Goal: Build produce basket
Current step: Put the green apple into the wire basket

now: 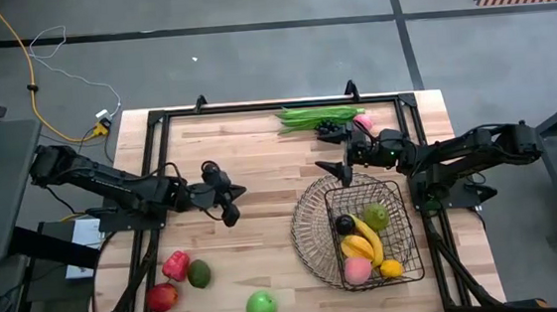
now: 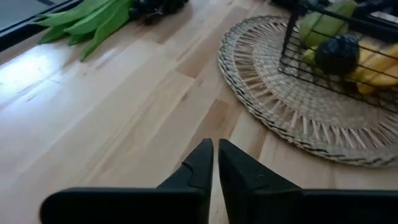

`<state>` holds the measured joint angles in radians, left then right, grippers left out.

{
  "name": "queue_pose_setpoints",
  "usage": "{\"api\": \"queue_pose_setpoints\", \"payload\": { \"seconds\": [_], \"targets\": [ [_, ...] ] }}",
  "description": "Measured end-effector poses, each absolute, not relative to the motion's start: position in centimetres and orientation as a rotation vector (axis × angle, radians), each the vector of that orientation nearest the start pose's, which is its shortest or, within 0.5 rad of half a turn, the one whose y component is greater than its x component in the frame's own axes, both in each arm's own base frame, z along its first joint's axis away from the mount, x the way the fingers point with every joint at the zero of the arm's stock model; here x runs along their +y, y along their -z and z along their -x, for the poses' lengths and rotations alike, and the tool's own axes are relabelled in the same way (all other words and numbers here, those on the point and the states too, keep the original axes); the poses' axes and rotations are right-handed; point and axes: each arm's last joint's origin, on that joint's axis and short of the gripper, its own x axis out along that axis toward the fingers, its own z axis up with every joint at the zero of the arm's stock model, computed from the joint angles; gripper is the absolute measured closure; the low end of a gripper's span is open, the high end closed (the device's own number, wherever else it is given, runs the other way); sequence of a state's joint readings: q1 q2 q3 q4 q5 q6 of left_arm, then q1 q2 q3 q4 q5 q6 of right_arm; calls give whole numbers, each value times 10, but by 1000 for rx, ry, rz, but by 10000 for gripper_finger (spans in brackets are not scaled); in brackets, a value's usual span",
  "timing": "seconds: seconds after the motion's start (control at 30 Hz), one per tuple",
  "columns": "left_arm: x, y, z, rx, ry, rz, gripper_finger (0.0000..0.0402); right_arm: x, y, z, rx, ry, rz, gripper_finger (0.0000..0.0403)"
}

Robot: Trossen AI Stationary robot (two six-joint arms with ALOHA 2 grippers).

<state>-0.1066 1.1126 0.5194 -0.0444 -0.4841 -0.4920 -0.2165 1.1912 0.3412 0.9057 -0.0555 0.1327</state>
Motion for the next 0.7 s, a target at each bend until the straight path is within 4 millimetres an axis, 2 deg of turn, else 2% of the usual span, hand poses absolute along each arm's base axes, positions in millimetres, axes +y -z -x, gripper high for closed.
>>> {"api": "queue_pose_setpoints", "payload": {
  "seconds": [0.13,0.3,0.5,0.7],
  "targets": [
    [-12,-197,-216,537,-421,306,348,-47,-209,-221,-62,156,-127,15],
    [-15,-196,-216,578,-296,335,273,-46,-209,-221,-62,155,-125,15],
    [-16,-196,-217,595,-241,300,187,-46,-209,-221,-61,155,-124,15],
    [-18,-199,-219,570,-188,308,126,-46,-209,-221,-61,155,-124,15]
  ]
}}
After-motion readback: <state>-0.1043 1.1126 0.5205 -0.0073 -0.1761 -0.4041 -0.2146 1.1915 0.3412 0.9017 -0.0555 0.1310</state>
